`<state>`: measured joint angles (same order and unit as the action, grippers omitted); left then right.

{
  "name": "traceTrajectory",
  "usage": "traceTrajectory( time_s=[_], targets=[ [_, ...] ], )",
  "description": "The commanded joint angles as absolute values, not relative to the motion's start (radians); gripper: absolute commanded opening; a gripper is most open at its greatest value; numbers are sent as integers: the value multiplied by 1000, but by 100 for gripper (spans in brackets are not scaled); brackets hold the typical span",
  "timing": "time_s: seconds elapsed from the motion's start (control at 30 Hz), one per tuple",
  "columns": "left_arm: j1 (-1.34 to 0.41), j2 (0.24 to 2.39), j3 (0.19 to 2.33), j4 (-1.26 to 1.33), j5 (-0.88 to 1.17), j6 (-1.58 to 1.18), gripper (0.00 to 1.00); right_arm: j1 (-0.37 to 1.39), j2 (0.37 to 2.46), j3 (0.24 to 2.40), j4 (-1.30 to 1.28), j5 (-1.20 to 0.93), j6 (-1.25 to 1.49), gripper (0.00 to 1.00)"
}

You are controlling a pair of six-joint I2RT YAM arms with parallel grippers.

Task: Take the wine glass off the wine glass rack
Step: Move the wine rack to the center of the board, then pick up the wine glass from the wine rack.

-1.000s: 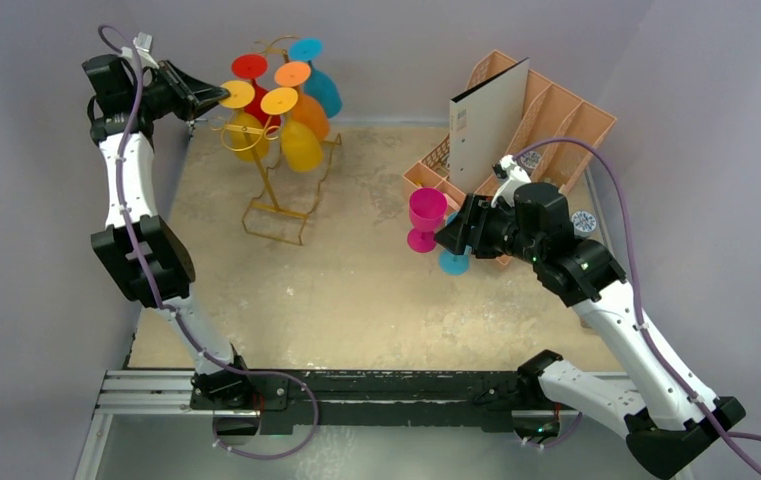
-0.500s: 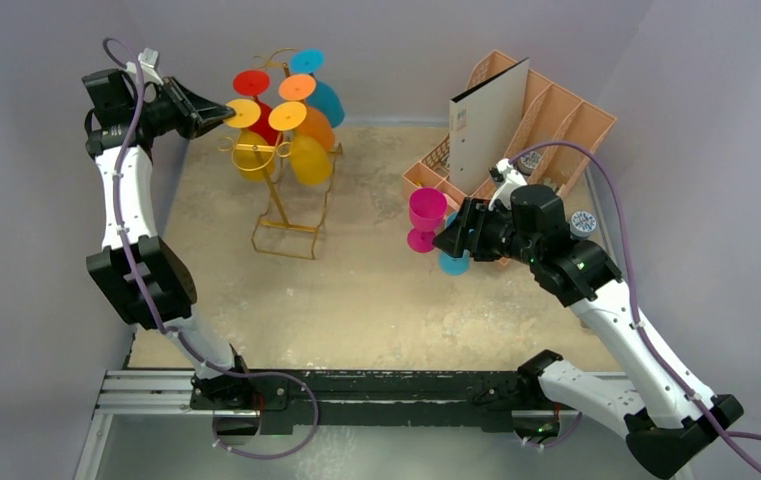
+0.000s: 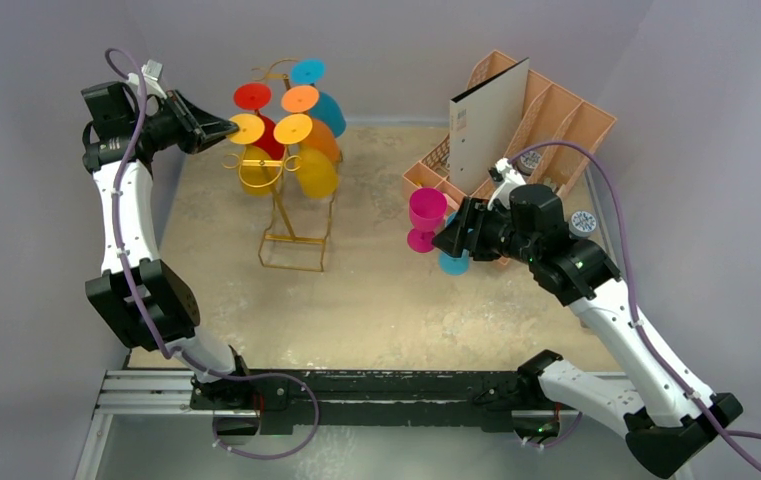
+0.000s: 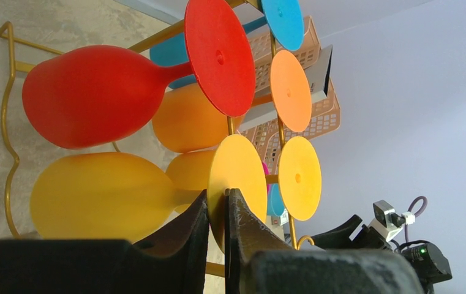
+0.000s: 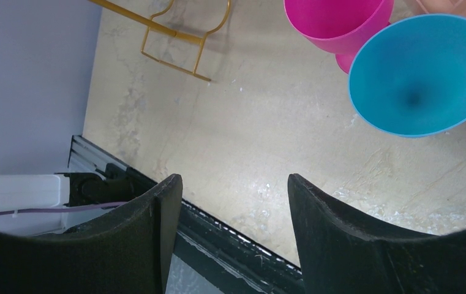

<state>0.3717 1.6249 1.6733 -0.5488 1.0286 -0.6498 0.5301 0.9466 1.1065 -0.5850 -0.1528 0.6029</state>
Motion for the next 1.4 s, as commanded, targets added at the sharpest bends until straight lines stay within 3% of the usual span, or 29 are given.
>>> traceTrajectory(
  time_s=[0.0,0.37,0.77,1.37],
  targets=[
    [371,1615,1682,-567,1001,-597,13,531,950,1108,-558,-170,610,66],
    [373,1624,1719,-543,978,-603,20,531,949,1108,-558,-170,611,66],
    [373,1595,1715,-536,927,-583,3,531,959,1108,-558,-172,616,67],
    [400,1558,1588,-248,1038,-876,0,531,953,1115,-582,-172,619,67]
  ],
)
